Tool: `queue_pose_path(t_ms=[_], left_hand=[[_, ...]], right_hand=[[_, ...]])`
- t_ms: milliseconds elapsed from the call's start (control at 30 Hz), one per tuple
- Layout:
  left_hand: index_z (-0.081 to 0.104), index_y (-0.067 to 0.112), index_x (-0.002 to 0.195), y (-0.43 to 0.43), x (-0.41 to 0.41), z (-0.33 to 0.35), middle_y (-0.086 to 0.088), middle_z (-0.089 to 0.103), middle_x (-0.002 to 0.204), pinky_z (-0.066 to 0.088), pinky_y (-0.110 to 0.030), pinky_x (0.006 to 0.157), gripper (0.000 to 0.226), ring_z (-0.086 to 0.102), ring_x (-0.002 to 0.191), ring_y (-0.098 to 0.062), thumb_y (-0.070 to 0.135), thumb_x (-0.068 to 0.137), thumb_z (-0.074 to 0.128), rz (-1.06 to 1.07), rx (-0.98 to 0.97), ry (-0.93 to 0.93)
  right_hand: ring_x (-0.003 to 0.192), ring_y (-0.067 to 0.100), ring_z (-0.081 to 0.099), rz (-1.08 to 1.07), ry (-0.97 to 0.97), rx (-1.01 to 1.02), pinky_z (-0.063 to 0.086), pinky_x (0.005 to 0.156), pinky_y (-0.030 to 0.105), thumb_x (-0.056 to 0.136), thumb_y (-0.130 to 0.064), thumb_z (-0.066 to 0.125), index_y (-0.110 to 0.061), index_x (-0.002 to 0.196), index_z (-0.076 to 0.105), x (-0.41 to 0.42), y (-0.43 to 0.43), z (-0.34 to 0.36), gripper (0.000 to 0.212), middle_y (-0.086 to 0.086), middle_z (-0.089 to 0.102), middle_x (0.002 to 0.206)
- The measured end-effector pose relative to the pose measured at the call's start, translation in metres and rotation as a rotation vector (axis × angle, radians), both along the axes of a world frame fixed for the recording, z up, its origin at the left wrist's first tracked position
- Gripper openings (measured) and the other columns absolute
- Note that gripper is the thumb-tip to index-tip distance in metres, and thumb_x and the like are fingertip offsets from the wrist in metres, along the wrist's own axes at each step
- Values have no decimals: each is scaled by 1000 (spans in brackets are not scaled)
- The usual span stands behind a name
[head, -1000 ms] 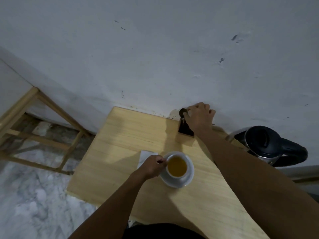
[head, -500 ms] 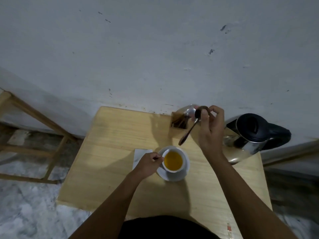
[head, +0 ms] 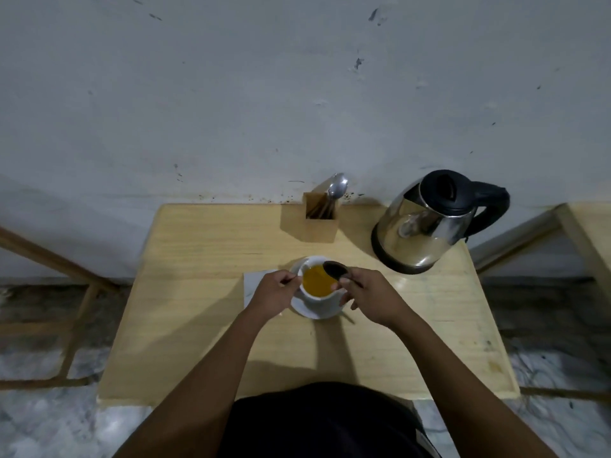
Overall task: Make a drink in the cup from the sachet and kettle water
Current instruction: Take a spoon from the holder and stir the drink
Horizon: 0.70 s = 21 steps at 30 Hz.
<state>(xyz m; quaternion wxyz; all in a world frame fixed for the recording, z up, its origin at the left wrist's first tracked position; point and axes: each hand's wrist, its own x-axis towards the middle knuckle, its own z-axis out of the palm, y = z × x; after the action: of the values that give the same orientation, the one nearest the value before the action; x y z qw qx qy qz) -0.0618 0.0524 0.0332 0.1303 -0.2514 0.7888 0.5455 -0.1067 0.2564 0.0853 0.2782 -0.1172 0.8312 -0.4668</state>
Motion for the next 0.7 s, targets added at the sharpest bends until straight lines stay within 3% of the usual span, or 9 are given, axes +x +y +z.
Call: queue_pose_path(t_ms=[100,167,233,300,367,467,600,700], left_hand=[[65,8,86,2,1,1,-1,54,59,41,-31,63,23,53,59,-18,29,93,58,15,-1,2],[66,9,88,3,1,2,0,55,59,42,-30,61,22,53,61,-18,30,93,59,34,13,5],[66,10,89,3,2,3,1,57,62,44,-31,63,21,55,64,-19,30,93,59,33,9,3],[66,12,90,2,2,2,1,58,64,49,-38,65,21,56,65,-21,31,92,60,28,5,2],[66,16,88,1,2,2,-2,59,65,55,-43,64,20,57,63,-23,34,91,60,17,1,-4],[65,19,84,0,2,1,-6,60,66,57,-51,65,18,58,62,-26,35,91,60,5,-8,-1],[67,16,90,0,3,3,-7,61,68,57,-50,65,21,58,62,-27,35,91,59,1,-17,4],[67,17,85,1,3,5,-8,62,71,54,-42,64,19,59,64,-26,34,91,59,1,-13,13]], right_hand=[[46,7,58,-40,64,55,44,50,25,102,-25,47,-7,87,67,5,4,-2,30,1,70,72],[46,3,47,-45,80,101,35,52,24,102,-32,44,-7,84,63,5,7,-2,37,-5,57,62],[62,2,45,15,28,138,35,59,23,101,-28,41,-13,92,62,5,11,-5,27,-11,53,72],[80,8,50,98,-4,183,41,73,24,96,-19,41,-17,96,60,7,13,-8,19,-10,60,97],[83,13,62,84,-39,143,50,76,30,98,-14,40,-18,109,60,10,14,-7,22,-4,68,111],[81,16,73,-28,-89,54,57,76,39,102,-20,45,-19,104,61,14,14,-3,17,-3,72,105],[52,11,63,-13,48,120,49,56,29,100,-36,48,-25,91,67,16,15,-2,23,-4,72,76],[65,15,56,-23,137,134,45,64,36,100,-32,46,-17,94,68,15,14,-1,27,-2,64,73]])
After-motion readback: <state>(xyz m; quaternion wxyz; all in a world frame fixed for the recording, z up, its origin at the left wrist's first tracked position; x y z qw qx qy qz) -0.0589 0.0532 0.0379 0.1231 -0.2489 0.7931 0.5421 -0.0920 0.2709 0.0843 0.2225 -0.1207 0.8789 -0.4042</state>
